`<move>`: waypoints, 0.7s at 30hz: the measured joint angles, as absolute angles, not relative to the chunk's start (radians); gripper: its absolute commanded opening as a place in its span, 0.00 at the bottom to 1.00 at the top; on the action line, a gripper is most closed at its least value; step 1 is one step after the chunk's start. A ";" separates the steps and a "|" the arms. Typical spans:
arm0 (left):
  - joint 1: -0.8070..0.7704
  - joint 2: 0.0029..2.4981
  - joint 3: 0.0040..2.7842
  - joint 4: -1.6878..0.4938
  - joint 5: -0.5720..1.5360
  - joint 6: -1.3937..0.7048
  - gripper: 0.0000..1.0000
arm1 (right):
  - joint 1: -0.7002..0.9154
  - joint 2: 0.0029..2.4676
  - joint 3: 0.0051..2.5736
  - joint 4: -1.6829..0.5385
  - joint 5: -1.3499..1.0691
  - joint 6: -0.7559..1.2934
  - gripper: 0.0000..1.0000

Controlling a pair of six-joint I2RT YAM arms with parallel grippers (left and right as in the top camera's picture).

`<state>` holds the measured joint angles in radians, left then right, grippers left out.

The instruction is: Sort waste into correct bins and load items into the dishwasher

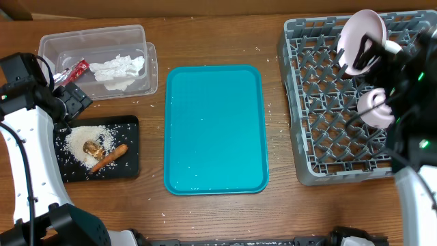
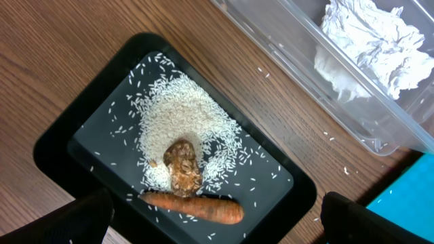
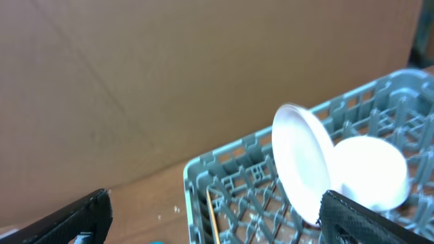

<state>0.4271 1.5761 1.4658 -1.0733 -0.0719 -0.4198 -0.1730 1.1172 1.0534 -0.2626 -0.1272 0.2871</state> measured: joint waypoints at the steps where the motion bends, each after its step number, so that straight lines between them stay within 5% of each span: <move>1: 0.427 1.576 1.466 -1.074 -0.072 -0.420 1.00 | -0.173 1.086 0.986 -0.220 -0.138 0.287 1.00; 11: 0.427 1.576 1.466 -1.074 -0.071 -0.420 1.00 | -0.091 0.741 0.493 0.146 -0.169 0.259 1.00; 21: 0.427 1.576 1.466 -1.074 -0.072 -0.420 1.00 | 0.018 0.440 0.244 0.165 -0.165 0.156 1.00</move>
<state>0.4271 1.5761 1.4658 -1.0740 -0.0715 -0.4198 0.0177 0.4397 0.2443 0.1650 -0.1654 0.1562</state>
